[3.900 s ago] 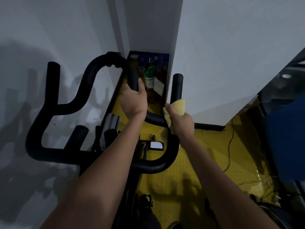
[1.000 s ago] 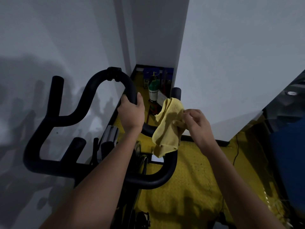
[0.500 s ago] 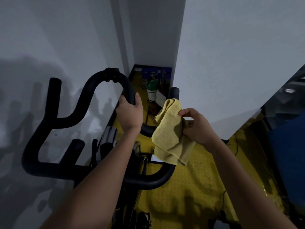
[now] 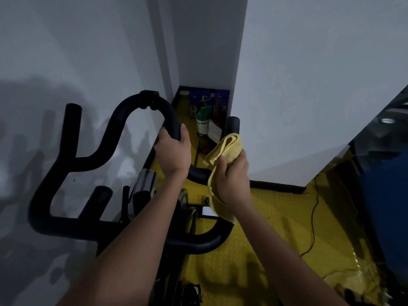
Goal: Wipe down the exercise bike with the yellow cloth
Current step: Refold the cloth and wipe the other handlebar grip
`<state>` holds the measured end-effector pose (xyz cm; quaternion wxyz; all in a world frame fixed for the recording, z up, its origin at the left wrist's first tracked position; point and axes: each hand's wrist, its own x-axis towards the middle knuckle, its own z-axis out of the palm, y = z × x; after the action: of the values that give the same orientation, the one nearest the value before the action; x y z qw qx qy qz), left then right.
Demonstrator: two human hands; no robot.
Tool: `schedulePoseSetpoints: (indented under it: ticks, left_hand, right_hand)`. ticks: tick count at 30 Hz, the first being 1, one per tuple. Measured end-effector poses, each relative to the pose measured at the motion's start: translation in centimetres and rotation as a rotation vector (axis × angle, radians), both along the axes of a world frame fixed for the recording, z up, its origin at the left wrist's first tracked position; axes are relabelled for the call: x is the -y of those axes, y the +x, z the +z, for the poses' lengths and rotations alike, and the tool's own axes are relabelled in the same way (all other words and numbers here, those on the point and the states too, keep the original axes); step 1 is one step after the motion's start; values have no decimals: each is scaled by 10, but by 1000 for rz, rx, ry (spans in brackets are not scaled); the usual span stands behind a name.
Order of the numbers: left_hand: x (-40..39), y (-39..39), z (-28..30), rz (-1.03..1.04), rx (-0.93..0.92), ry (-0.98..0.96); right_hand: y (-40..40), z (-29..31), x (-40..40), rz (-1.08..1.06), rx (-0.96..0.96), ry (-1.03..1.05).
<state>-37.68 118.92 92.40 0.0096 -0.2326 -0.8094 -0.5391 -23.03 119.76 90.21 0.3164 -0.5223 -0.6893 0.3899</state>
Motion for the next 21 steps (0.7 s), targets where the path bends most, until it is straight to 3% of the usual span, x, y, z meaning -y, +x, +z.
schedulePoseSetpoints:
  ticks: [11,21]
  left_hand:
    - [-5,-6,-3,36,-21,18]
    - [-5,4,-2,83,-64,-39]
  right_hand:
    - [-36,29,-63,-110,-129,54]
    - [-12,7,-30,-120,17,-31]
